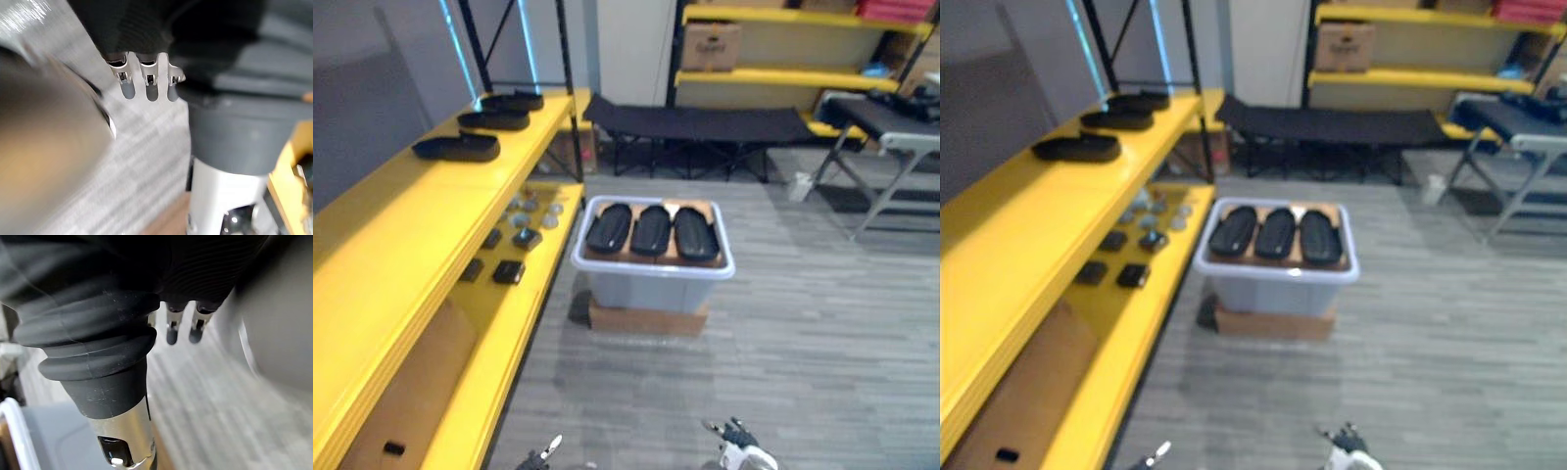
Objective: Walk over and take plastic housings, then place them on the shelf
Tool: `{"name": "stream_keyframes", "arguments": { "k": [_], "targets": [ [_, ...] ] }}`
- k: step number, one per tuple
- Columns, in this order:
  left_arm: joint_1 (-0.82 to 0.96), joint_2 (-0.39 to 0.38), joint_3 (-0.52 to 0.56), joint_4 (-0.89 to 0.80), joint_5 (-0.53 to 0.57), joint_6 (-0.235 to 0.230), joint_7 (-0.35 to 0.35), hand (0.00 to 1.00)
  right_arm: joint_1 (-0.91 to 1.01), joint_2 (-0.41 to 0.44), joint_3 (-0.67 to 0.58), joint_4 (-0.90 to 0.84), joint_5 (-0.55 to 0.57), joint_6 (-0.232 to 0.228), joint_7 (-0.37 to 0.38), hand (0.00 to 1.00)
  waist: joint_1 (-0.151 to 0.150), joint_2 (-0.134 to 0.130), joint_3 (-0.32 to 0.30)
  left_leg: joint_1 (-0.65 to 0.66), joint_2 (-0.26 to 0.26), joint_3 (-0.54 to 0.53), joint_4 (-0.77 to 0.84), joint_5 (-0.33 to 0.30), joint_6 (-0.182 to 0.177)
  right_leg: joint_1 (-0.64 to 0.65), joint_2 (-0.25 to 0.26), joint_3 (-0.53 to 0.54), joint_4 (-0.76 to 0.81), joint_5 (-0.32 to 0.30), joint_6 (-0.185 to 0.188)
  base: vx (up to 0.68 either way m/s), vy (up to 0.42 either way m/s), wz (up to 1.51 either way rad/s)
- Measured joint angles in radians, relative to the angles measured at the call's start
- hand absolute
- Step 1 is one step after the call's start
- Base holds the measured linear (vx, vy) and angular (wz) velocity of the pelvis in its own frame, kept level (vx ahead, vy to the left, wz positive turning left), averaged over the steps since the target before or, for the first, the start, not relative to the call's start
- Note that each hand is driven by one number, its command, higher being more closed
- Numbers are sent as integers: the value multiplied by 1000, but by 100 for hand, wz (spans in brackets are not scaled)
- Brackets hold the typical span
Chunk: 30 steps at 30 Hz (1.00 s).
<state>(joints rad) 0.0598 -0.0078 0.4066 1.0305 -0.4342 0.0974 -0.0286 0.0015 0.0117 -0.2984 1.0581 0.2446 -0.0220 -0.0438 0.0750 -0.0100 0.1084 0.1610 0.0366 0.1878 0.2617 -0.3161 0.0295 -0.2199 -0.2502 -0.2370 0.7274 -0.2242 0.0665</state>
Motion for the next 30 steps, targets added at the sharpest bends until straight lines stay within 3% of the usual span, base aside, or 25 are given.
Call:
{"name": "stream_keyframes", "arguments": {
  "k": [1, 2, 4, 6, 9, 14, 15, 16, 17, 18, 19, 20, 21, 22, 23, 24, 25, 26, 29, 30],
  "targets": [
    [-14, -4, -3, 1, 0, -4, -1, 0, -3, 4, -16, 0, 4, 1, 0, 0, -7, -4, -4, 0, 16, -23, -5, -10, -23, -6, 15, -26, -201, 42, -10, 136, -166, 51],
    [-23, 0, 0, 3, 0, -5, -2, 0, 1, 8, -25, 7, 17, 5, 0, 0, -8, -17, -12, 15, 24, -42, -11, -23, -56, 0, 28, -33, -360, 213, 1, 172, -192, 43],
    [-31, -35, 13, 12, 0, 0, -4, 0, -6, -25, -24, 29, 15, 10, 0, 0, -3, 39, -24, 29, 85, -41, -30, -8, -88, 44, 99, -59, -401, 207, -26, 371, -215, 1],
    [-35, -61, 15, 13, 1, 3, -4, 0, -22, -41, -21, 51, 8, 20, 0, 0, -4, 61, -22, 59, 108, -41, -66, 19, -92, 52, 131, -60, -408, 195, -43, 380, -159, -22],
    [-51, -77, 19, 15, 3, 10, -11, 0, -17, -44, -20, 63, -4, 28, 1, 0, -8, 53, -19, 108, 106, -43, -71, 83, -101, 125, 131, -65, -424, 188, -49, 213, -22, 4],
    [-30, -57, 59, -3, 1, 15, -8, 0, -10, -1, -17, 65, -1, 28, -1, 0, -7, 8, -50, 61, 92, -41, 24, 93, -106, 155, 129, -66, -500, 172, -27, 109, 11, -9],
    [-18, -41, 67, -13, 2, 15, -8, 0, -11, 14, -22, 65, 2, 27, 0, 0, -5, -6, -51, 4, 100, -42, 148, 94, -106, 178, 135, -66, -545, 177, -19, 76, -38, -14],
    [-18, -41, 80, -16, 2, 14, -8, 0, -7, 12, -22, 63, 9, 26, 0, 0, -7, -2, -47, -26, 111, -44, 217, 94, -108, 193, 143, -66, -562, 180, -14, 82, -50, -14],
    [-16, -43, 97, -16, -4, 14, -4, 0, -4, 4, -21, 57, 16, 25, 0, 0, -7, 15, -41, -93, 144, -51, 388, 117, -127, 228, 166, -67, -592, 182, -11, 56, -48, -11],
    [-11, -44, 96, -11, -13, 15, 1, 0, -1, -4, -19, 55, 14, 25, 0, 0, -5, 31, -36, -142, 169, -64, 509, 167, -123, 260, 186, -66, -613, 180, -13, -87, -28, -16],
    [5, -38, 97, -12, -32, 7, 6, 0, 3, -4, -18, 49, 11, 24, 0, 0, -3, 37, -31, -197, 191, -70, 639, 285, -126, 310, 195, -62, -652, 176, -22, -157, -12, -14],
    [15, -30, 94, -11, -33, 6, 7, 0, 7, 2, -22, 47, 8, 23, 0, 0, 0, 18, -27, -224, 197, -70, 702, 307, -130, 331, 190, -62, -668, 175, -26, -265, 18, -5],
    [17, -26, 89, -14, -35, 0, 4, 0, 10, 2, -25, 46, 0, 21, -1, 0, 3, 20, -26, -285, 202, -64, 765, 171, -104, 357, 183, -62, -671, 167, -36, -276, 80, -5],
    [11, -27, 78, -23, -36, -1, 4, 0, 5, -6, -28, 47, -5, 20, -2, 0, 7, 22, -21, -331, 182, -22, 720, 60, -99, 366, 159, -53, -672, 167, -36, -321, 148, -16],
    [10, -29, 69, -29, -36, -4, 4, 0, -7, -5, -36, 47, -5, 20, -3, 0, 14, 20, -15, -351, 159, 24, 633, 17, -86, 367, 133, -39, -670, 167, -35, -210, 161, -29],
    [10, -31, 57, -30, -35, -7, 4, 0, -12, -4, -37, 47, -6, 20, -2, 0, 20, 20, -13, -355, 144, 51, 542, 8, -79, 368, 118, -34, -668, 167, -35, 7, 146, -34],
    [11, -39, 44, -29, -35, -7, 4, 0, -19, -3, -36, 46, -8, 20, -2, 0, 24, 34, -9, -349, 126, 73, 328, 35, -84, 380, 104, -35, -666, 165, -21, 82, 148, -33],
    [12, -43, 43, -26, -34, -8, 3, 0, -24, -3, -20, 48, -18, 22, -4, 0, 30, 38, -2, -330, 119, 91, 224, 86, -68, 394, 99, -21, -663, 140, 29, 105, 155, -30],
    [17, -6, 43, -29, -28, -1, 2, 0, -32, 33, 45, 46, -26, 23, 1, 0, 27, -12, -10, -297, 67, 124, 156, 82, -52, 382, 60, -16, -649, 134, 26, 179, 158, -12],
    [17, -4, 43, -28, -28, -1, 3, 0, -33, 31, 58, 46, -34, 21, 7, 0, 29, -15, -12, -298, 64, 125, 156, 78, -47, 380, 59, -16, -650, 135, 25, 180, 114, -6]
  ]
}}
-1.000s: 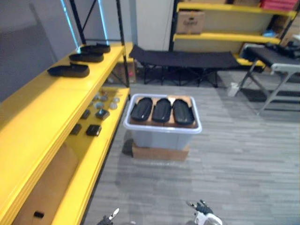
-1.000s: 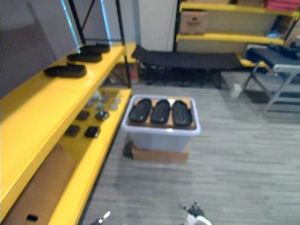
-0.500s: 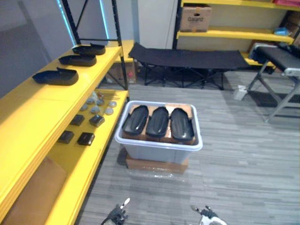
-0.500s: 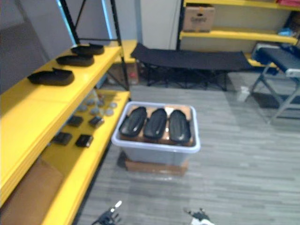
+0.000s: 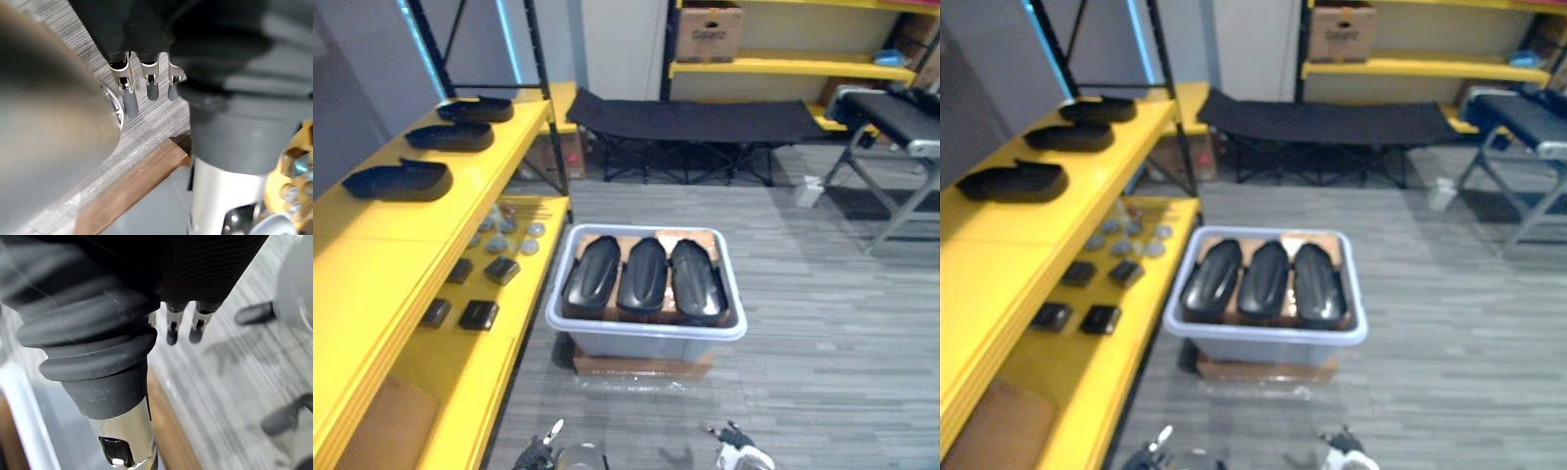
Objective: Walk over and take plastic housings, then place them on the shelf
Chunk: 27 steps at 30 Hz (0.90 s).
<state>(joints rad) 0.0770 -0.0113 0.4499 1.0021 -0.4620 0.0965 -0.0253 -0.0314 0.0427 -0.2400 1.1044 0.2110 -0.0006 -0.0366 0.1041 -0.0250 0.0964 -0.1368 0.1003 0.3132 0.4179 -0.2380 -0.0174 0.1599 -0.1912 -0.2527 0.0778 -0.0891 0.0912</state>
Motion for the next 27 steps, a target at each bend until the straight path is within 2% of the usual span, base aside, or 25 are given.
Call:
{"name": "stream_keyframes", "arguments": {
  "k": [2, 4, 6, 7, 8, 9, 10, 11, 12, 13, 14, 15, 16, 18, 21, 22, 23, 24, 25, 27],
  "targets": [
    [-8, 4, -7, 1, 0, -2, 3, 0, 10, -5, 16, -12, -69, -21, 45, 0, -3, -11, -7, 5, -14, 0, -10, -10, 13, 4, -7, -13, 0, 12, -8, 156, 78, 9],
    [-9, 4, -43, 2, -1, -6, 5, 0, 23, -18, 52, -19, -134, -59, 93, 0, 1, -5, -2, 43, -27, 0, -60, -12, 16, -14, -22, -21, 66, 14, -10, 102, 21, -1],
    [-4, 2, -86, 6, 1, -4, 12, 0, 40, -32, 97, -29, -186, -107, 138, 0, 4, 15, -1, 92, -28, -2, -127, 2, 17, -99, -41, -16, 272, 14, -8, 104, 21, 1],
    [-1, 11, -119, 5, 1, -4, 17, 0, 47, -34, 140, -34, -214, -140, 168, 0, 2, 18, 0, 131, -35, -14, -163, 15, 18, -162, -68, -11, 426, 14, 6, 156, -14, 32],
    [-1, 26, -139, 7, 7, -4, 23, 0, 54, -32, 182, -34, -259, -174, 187, 0, -11, 15, 4, 143, -36, -35, -170, 15, 17, -182, -74, -7, 487, -20, 15, 184, -78, 56],
    [-3, 44, -168, 10, 12, -3, 25, 0, 65, -35, 248, -42, -309, -218, 207, 0, -16, -1, 5, 150, -31, -57, -171, 19, 11, -191, -71, -12, 499, -64, 5, 87, -153, 73],
    [-16, 63, -196, 13, 33, -2, 27, 0, 72, -56, 373, -87, -357, -264, 233, 0, -18, -14, 10, 153, -17, -89, -169, 25, -1, -206, -54, -43, 468, -106, -6, 25, -149, 66],
    [-18, 70, -203, 18, 40, 0, 29, 0, 75, -73, 441, -131, -374, -287, 250, 0, -20, -18, 13, 150, -6, -102, -166, 30, -11, -214, -40, -50, 431, -115, -15, -125, -139, 68],
    [-23, 92, -229, 29, 40, 13, 37, 0, 83, -111, 562, -257, -381, -317, 306, 0, -30, -24, 14, 139, 6, -135, -163, 42, -30, -226, -12, -44, 306, -95, -26, -198, -116, 64],
    [-29, 113, -239, 38, 40, 23, 41, 0, 85, -131, 626, -353, -379, -330, 339, 0, -36, -40, 15, 131, 2, -159, -165, 49, -41, -231, 1, -33, 195, -19, -36, -236, -167, 76],
    [-45, 135, -237, 51, 42, 38, 45, 0, 91, -146, 686, -458, -350, -348, 384, 0, -41, -82, 22, 128, -25, -203, -167, 45, -55, -239, -1, 17, 132, 87, 4, -105, -192, 55],
    [-52, 137, -237, 63, 45, 45, 47, 0, 92, -157, 711, -505, -327, -349, 401, 0, -40, -77, 21, 122, -18, -235, -169, 43, -59, -229, 15, 27, 118, 86, 5, -15, -254, 26],
    [-58, 137, -236, 79, 47, 51, 46, 0, 85, -194, 759, -621, -282, -344, 434, 0, -28, -57, 21, 111, 3, -284, -183, 43, -62, -228, 45, 28, 82, 98, -7, 78, -250, -15],
    [-40, 136, -226, 83, 47, 55, 49, 0, 81, -236, 787, -806, -176, -322, 487, 0, -27, -48, 18, 115, 24, -285, -225, 47, -81, -223, 75, 31, 22, 111, -9, 52, -188, -26],
    [-32, 141, -204, 102, 50, 49, 48, 0, 81, -299, 729, -1088, 25, -268, 541, 0, -39, -52, 13, 127, 36, -305, -256, 57, -98, -188, 106, 30, -49, 140, -16, 25, -93, -6],
    [-22, 136, -187, 103, 59, 37, 41, 0, 76, -315, 658, -1195, 124, -248, 545, 0, -40, -58, 9, 140, 35, -302, -269, 59, -102, -174, 108, 33, -69, 149, -13, 0, 0, 0],
    [-8, 137, -179, 98, 89, 15, 34, 0, 61, -306, 568, -1262, 218, -245, 526, 0, -49, -60, 1, 140, 30, -302, -273, 60, -103, -164, 106, 33, -91, 157, -11, 0, 0, 0],
    [1, 137, -178, 96, 95, 5, 30, 0, 47, -300, 523, -1280, 254, -243, 507, 0, -53, -62, -2, 140, 28, -301, -273, 60, -103, -159, 104, 33, -101, 161, -9, 22, 32, 0],
    [14, 137, -179, 95, 119, -10, 20, 0, 18, -287, 438, -1289, 302, -239, 452, 0, -60, -68, -13, 139, 24, -298, -274, 60, -103, -157, 101, 37, -113, 168, -6, 25, 32, -3],
    [30, 140, -181, 90, 127, -30, 15, 0, 0, -275, 306, -1278, 326, -226, 320, 0, -62, -68, -18, 139, 15, -297, -271, 61, -103, -153, 93, 36, -123, 172, -1, 29, 35, 0]
  ]
}}
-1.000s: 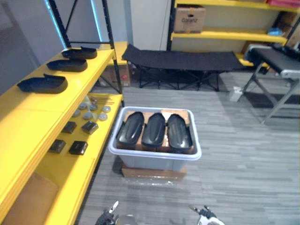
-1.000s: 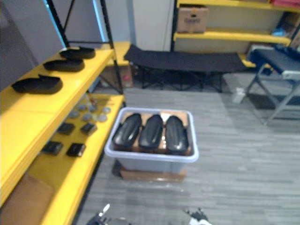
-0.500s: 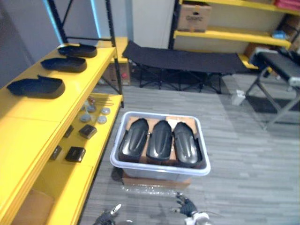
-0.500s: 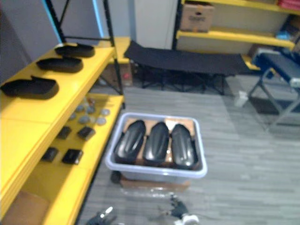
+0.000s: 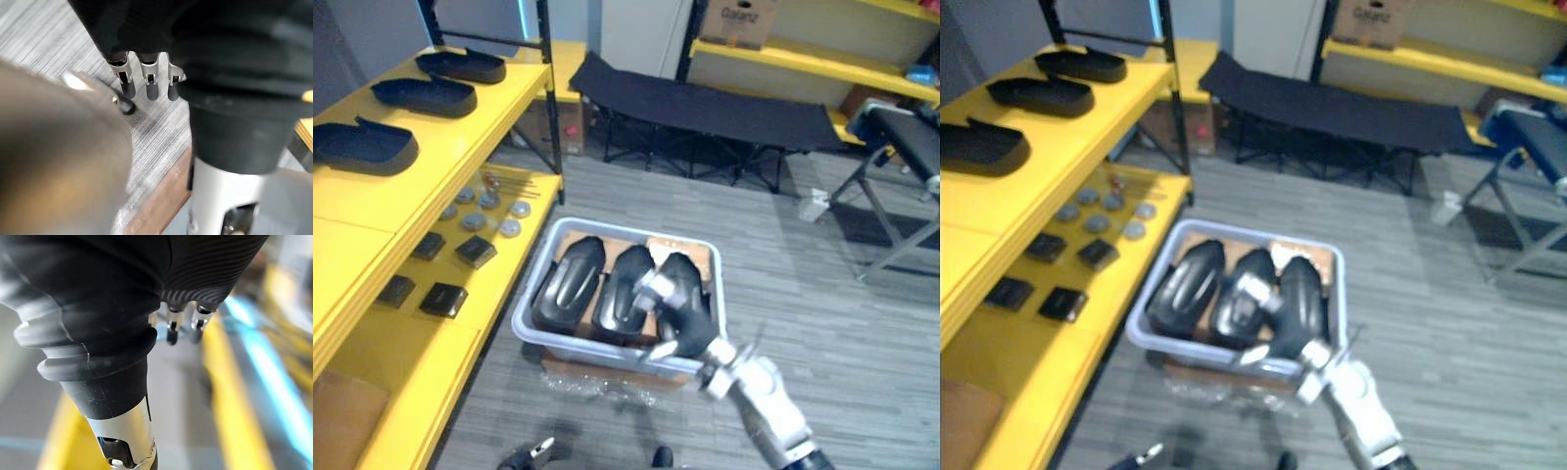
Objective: Walk over and take plastic housings, then place them on the shelf
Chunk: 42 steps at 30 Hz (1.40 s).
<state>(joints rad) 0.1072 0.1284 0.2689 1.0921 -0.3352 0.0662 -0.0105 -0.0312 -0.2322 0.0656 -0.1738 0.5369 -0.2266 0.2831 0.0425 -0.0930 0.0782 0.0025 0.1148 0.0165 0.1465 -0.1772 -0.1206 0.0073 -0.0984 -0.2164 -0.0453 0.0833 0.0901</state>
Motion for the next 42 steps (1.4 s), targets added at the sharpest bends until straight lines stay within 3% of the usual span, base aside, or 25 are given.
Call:
{"name": "stream_keyframes", "arguments": {
  "k": [3, 5, 10, 13, 16, 19, 21, 25, 30, 33, 42],
  "targets": [
    [20, -9, -15, -12, 42, -4, 0, 0, 13, 0, -105, 86, -97, 13, -161, 0, -1, 16, -1, 14, -10, 2, -4, 1, 0, 16, -10, -2, -4, 1, 2, 43, 25, 3],
    [35, -20, -30, -12, 81, -6, 0, 0, 20, 0, -153, 163, -131, 38, -275, 0, -5, 45, -9, 16, -13, 10, -10, 2, 1, 18, -14, -1, -15, 3, 5, 38, 9, -3],
    [54, -21, -87, -24, 149, -32, -9, 0, 23, 0, -242, 303, -162, 74, -462, 0, -5, 72, -14, 29, -13, 22, -31, 11, -1, 21, -15, -1, -18, 5, 7, 14, 0, 0],
    [53, -8, -122, -51, 159, -41, -30, 0, 6, 1, -244, 399, -201, 80, -558, 0, -4, 58, 13, 30, -14, 27, -33, 13, -1, 20, -20, 0, -13, 6, 7, -23, 4, -1],
    [19, 21, -137, -79, 156, -43, -43, 0, -84, 2, -261, 495, -255, 80, -645, 0, 0, 19, 81, -39, -19, 35, -9, 16, 3, -51, -26, 18, 4, 24, 7, -137, 14, -9],
    [-29, 49, -136, -94, 144, -49, -44, 0, -188, 2, -297, 557, -271, 81, -723, 0, 12, -17, 171, -111, -21, 30, 40, 16, 2, -97, -27, 25, 3, 47, 7, -138, 1, 1],
    [-48, 58, -136, -98, 138, -59, -44, 0, -219, 1, -321, 605, -276, 97, -788, 0, 34, -26, 199, -149, -19, 17, 74, 6, 3, -114, -26, 20, 3, 51, 11, -39, 13, 11],
    [-50, 57, -137, -112, 135, -83, -52, 0, -261, -12, -325, 690, -275, 121, -809, 0, 48, -21, 226, -177, -11, 9, 122, -18, 3, -115, -26, 20, 6, 55, 18, 27, 44, 8],
    [-81, 61, -166, -132, 93, -111, -54, 0, -354, -72, -343, 826, -253, 123, -821, 0, 60, -17, 304, -254, 3, -38, 198, -37, 2, -137, -19, 22, 20, 77, 43, -13, 71, 24],
    [-92, 60, -175, -135, 57, -114, -54, 0, -420, -122, -351, 869, -225, 139, -828, 0, 84, -14, 335, -295, -1, -37, 219, -30, 9, -172, -21, 25, 20, 105, 39, -64, 34, -1],
    [-122, 60, -203, -129, 18, -133, -60, 0, -518, -181, -348, 998, -185, 200, -785, 0, 110, -11, 372, -369, -19, -76, 197, 0, 32, -234, -24, 20, 20, 153, 20, -64, 9, 11]
  ]
}}
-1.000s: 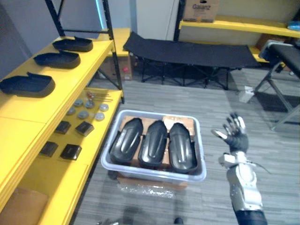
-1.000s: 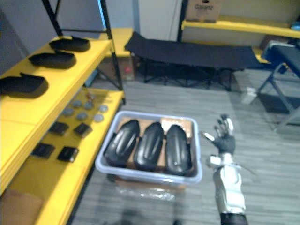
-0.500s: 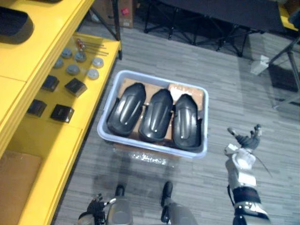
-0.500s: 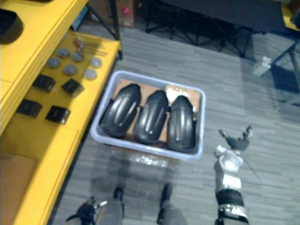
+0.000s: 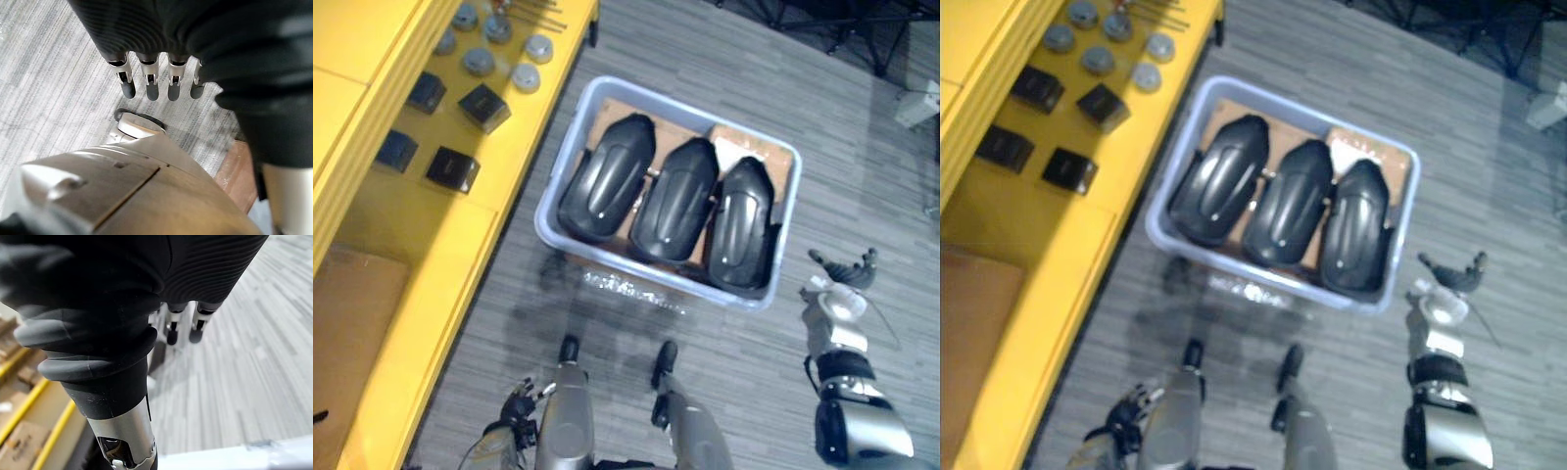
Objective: Walk over and take plastic housings, then place them on the shelf
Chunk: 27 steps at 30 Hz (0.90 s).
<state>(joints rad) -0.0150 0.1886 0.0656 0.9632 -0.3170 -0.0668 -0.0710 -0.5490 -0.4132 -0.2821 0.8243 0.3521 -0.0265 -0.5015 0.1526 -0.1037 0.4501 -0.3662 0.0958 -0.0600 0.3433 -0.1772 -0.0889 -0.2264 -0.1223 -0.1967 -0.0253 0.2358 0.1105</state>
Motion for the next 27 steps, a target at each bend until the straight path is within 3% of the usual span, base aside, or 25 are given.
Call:
{"name": "stream_keyframes", "arguments": {
  "k": [7, 17, 27],
  "targets": [
    [-22, -1, -4, 14, -39, -27, -20, 0, -90, -80, 37, 22, 0, 40, 46, 0, 1, 9, 10, -43, 1, -12, -12, 20, -1, -41, 8, 0, 0, -5, -7, -33, -28, 3],
    [-68, -5, -23, 7, -113, -66, -20, 0, -173, -102, 80, 53, -6, 102, 80, 0, 6, 24, 22, -106, 6, -18, 18, 21, -8, -92, 11, -12, 27, -33, -44, -3, -2, 0],
    [-88, -11, -49, -27, -158, -89, -20, 0, -225, -132, 166, 65, -93, 119, 159, 0, 9, 40, 40, -158, -2, -40, 50, 32, -25, -130, 2, -45, 67, -83, -37, -2, -8, 8]
  ]
}}
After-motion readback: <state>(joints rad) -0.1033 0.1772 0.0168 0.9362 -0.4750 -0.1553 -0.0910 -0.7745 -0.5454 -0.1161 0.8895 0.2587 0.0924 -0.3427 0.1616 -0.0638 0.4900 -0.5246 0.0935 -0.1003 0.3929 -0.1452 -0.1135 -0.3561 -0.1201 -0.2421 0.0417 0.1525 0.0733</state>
